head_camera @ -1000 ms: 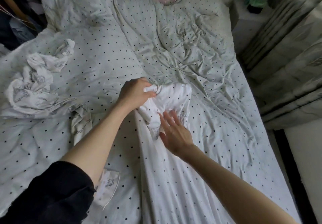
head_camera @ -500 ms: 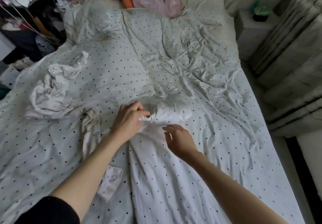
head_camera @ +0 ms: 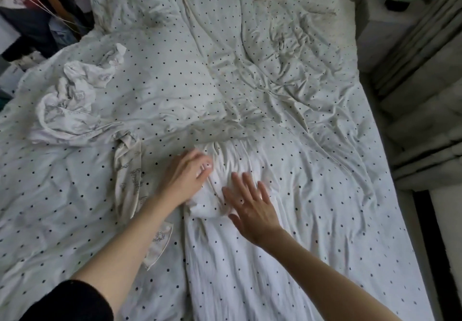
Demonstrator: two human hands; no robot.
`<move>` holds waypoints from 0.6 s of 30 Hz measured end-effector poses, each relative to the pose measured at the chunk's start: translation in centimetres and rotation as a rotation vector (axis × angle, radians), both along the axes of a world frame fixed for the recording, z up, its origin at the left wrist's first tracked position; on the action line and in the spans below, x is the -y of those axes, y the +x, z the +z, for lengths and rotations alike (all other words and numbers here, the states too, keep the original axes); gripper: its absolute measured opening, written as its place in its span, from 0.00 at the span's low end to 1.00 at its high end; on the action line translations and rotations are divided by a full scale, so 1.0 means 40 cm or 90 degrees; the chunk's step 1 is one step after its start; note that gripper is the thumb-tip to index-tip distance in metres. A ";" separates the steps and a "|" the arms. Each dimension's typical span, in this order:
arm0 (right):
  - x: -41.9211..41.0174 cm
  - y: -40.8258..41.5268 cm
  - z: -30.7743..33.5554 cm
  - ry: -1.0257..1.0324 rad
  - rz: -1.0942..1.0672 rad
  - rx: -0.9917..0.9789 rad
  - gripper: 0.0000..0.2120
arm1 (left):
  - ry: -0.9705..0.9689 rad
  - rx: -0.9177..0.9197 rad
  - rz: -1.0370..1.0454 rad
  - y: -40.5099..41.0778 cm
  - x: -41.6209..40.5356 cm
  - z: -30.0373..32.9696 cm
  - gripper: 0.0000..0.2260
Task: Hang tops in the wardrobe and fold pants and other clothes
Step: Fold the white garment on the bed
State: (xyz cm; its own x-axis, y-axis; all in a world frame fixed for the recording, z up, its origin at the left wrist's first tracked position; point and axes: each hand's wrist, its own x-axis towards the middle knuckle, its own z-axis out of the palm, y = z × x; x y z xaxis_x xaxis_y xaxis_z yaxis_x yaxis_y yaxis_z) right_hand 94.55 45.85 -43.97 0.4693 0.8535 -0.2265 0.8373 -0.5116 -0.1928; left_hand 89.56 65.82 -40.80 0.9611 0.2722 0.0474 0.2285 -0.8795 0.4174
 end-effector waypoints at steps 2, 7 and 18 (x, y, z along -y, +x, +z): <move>-0.002 -0.016 -0.018 -0.007 -0.018 0.004 0.29 | 0.006 -0.077 0.018 0.054 -0.035 0.002 0.23; 0.014 -0.033 -0.023 0.024 -0.025 0.029 0.30 | -0.204 -0.384 0.015 0.162 -0.077 -0.001 0.42; -0.081 0.025 0.042 0.008 -0.095 0.011 0.31 | 0.016 -0.058 0.037 0.212 -0.061 0.157 0.11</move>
State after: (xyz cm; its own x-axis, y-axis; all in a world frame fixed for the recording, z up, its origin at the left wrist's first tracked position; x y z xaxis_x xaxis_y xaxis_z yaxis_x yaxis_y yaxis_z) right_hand 95.53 49.10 -42.27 0.5953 0.7765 -0.2067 0.7550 -0.6286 -0.1866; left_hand 98.03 68.26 -34.50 0.9441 0.3281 -0.0311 0.3158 -0.8735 0.3705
